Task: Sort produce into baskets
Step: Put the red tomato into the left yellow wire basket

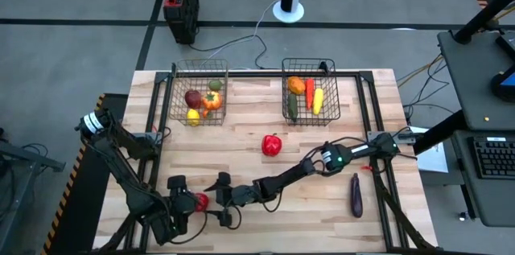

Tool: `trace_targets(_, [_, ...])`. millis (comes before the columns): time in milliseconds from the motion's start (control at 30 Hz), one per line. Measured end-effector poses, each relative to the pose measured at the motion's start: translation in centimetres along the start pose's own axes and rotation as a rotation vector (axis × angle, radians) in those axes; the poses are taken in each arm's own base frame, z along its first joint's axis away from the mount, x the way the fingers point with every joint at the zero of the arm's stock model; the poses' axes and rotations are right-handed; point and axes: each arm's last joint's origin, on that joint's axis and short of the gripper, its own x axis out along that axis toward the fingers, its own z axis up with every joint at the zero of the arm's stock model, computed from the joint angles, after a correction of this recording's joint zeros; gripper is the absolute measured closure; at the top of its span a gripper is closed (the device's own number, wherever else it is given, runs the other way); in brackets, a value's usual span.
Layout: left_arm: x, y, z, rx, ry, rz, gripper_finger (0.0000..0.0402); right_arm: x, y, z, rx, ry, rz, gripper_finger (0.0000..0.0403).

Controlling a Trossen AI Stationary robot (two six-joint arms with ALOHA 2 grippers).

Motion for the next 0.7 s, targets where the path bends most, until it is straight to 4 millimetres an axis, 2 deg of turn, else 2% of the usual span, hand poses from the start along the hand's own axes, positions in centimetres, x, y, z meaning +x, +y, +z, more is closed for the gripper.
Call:
trace_targets(467, [0.01, -0.18, 0.23, -0.004, -0.050, -0.004, 0.0151, 0.15, 0.10, 0.95, -0.015, -0.035, 0.015, 0.0056])
trace_targets(700, [0.00, -0.20, 0.25, -0.005, -0.053, -0.005, 0.0151, 0.14, 0.08, 0.93, -0.011, -0.025, 0.009, 0.0096])
